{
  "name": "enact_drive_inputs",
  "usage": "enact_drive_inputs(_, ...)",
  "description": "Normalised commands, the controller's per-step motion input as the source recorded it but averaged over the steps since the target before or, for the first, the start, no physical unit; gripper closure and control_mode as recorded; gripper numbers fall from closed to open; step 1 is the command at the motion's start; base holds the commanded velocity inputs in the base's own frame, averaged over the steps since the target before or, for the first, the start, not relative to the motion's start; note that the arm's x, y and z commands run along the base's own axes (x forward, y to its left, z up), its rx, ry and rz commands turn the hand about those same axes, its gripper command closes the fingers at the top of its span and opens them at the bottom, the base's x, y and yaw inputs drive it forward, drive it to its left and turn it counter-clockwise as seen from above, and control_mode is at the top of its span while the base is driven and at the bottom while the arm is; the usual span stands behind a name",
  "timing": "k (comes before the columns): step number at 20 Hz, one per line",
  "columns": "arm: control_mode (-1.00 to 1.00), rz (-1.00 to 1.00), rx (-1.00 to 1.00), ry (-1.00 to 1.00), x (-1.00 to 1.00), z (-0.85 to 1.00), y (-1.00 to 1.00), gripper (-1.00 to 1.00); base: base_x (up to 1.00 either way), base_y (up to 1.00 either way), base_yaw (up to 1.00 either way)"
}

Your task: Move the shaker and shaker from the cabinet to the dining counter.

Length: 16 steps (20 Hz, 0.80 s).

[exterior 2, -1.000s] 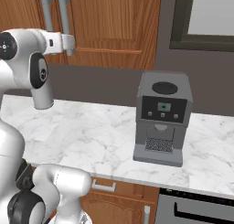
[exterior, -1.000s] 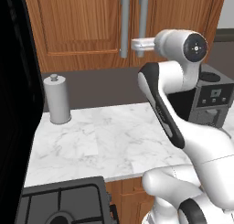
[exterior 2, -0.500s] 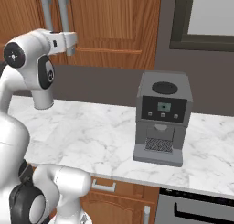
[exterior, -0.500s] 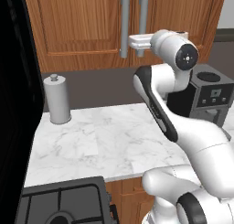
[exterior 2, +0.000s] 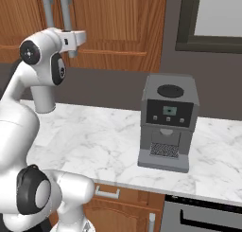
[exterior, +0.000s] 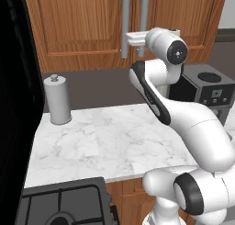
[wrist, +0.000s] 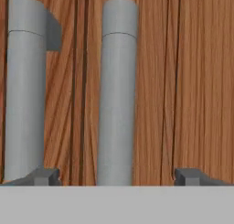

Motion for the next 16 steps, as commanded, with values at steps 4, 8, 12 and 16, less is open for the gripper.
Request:
enact_drive_inputs(4, -1.0, 0.0, 0.0, 0.03, 0.57, 0.0, 0.0, -1.0, 0.0, 0.0, 0.0)
enact_drive_inputs(8, -1.0, 0.0, 0.0, 0.03, 0.58, 0.0, 0.0, -1.0, 0.0, 0.0, 0.0)
enact_drive_inputs(12, -1.0, 0.0, 0.0, 0.02, 0.59, 0.0, 0.0, -1.0, 0.0, 0.0, 0.0)
enact_drive_inputs(16, -1.0, 0.0, 0.0, 0.02, 0.61, 0.0, 0.0, -1.0, 0.0, 0.0, 0.0)
